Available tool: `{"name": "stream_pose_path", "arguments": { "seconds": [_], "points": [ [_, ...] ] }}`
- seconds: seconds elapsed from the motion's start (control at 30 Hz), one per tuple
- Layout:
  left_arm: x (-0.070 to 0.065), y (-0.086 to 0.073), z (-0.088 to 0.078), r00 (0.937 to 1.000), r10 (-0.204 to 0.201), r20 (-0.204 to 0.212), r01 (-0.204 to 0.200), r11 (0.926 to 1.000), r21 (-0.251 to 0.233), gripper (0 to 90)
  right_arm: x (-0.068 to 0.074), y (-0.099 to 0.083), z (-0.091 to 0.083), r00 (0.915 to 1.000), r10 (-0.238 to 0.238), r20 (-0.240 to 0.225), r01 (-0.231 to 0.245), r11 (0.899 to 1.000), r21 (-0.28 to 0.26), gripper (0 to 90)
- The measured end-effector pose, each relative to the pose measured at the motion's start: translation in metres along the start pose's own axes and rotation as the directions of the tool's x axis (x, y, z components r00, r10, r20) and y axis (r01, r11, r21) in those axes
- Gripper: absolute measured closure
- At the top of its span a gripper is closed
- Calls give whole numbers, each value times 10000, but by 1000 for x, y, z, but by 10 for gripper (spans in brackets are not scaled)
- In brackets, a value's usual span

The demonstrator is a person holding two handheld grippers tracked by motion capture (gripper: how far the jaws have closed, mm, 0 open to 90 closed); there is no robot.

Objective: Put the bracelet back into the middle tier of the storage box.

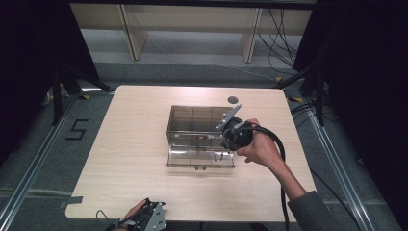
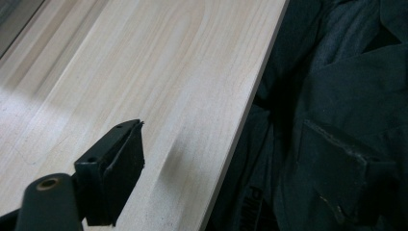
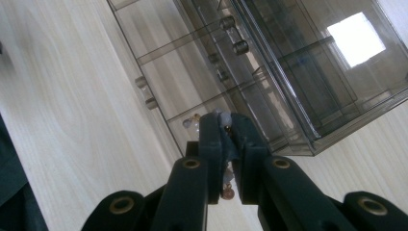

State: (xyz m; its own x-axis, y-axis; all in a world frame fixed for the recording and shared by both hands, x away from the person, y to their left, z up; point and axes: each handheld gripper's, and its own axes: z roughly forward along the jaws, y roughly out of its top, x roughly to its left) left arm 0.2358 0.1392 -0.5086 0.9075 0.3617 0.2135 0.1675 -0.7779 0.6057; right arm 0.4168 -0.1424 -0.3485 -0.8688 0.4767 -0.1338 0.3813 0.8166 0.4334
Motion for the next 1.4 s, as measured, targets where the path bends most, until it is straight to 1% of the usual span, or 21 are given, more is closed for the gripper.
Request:
{"name": "stream_pose_path", "arguments": {
  "seconds": [0.07,0.1,0.17,0.2,0.27,0.3,0.33,0.47,0.5,0.6,0.63,0.67,0.7,0.87,0.9,0.93,1.03,1.07,1.33,1.37,1.4],
  "points": [
    [0,0,0,10000,-61,-3,61,10000,-49,163,0,0,3,10000,64,-57,-63,9999,78,843],
    [-1,-1,2,9998,-142,-109,140,9996,-257,163,-1,-1,6,9999,112,-73,-111,9999,117,844],
    [-1,0,1,10000,-75,33,75,9999,-70,163,-2,-1,10,10000,-41,-84,43,9999,124,843],
    [0,0,0,10000,9,-18,-9,10000,1,163,-1,-1,11,9999,122,-96,-120,9997,203,843],
    [0,0,0,10000,-88,23,88,9999,-66,163,-2,-1,14,9999,72,-114,-69,9998,201,843],
    [0,0,0,9998,-82,176,82,10000,-19,163,-3,-2,17,9998,173,-95,-170,9995,273,843],
    [0,0,0,10000,-26,48,26,10000,-17,163,-4,-2,20,10000,37,-52,-35,9995,301,843],
    [0,-1,1,9999,-10,-161,8,9999,-106,163,-4,-3,27,9998,108,-189,-99,9990,425,843],
    [0,0,0,10000,47,-3,-47,10000,38,163,-5,-4,32,9997,156,-204,-146,9988,470,843],
    [-1,-1,1,10000,-34,-50,34,10000,-60,163,-5,-5,37,9994,261,-229,-248,9980,583,843],
    [0,0,0,9998,-100,169,100,9999,-17,163,-6,-5,41,9993,238,-294,-221,9982,555,843],
    [0,0,0,9998,-100,169,100,9999,-17,163,-5,-5,42,9989,378,-283,-360,9973,637,843],
    [-1,0,1,10000,-20,-44,20,10000,-74,163,-6,-5,44,9993,263,-271,-244,9973,686,842],
    [0,0,1,9999,-99,125,100,9998,-148,163,-7,-5,47,9990,364,-255,-344,9966,754,843],
    [-1,-1,1,9999,-17,-130,15,9999,-137,163,-6,-5,50,9989,375,-280,-351,9961,804,843],
    [0,0,0,10000,-48,18,48,10000,-52,163,-8,-4,52,9994,53,-352,-28,9975,706,843],
    [0,0,0,10000,10,-24,-10,10000,-23,163,-5,-4,56,9983,434,-383,-399,9953,880,843],
    [0,0,0,10000,53,-64,-53,10000,-21,163,-6,-4,58,9987,268,-444,-228,9959,873,842],
    [-1,0,1,10000,-70,-38,70,9999,-101,163,-6,-7,71,9973,448,-574,-387,9940,1024,842],
    [-1,0,1,9995,57,-317,-58,10000,-19,162,-6,-7,73,9974,402,-597,-339,9941,1032,842],
    [-1,0,1,9995,57,-317,-58,10000,-19,163,-6,-7,73,9974,402,-597,-339,9941,1032,842]
  ]
}}
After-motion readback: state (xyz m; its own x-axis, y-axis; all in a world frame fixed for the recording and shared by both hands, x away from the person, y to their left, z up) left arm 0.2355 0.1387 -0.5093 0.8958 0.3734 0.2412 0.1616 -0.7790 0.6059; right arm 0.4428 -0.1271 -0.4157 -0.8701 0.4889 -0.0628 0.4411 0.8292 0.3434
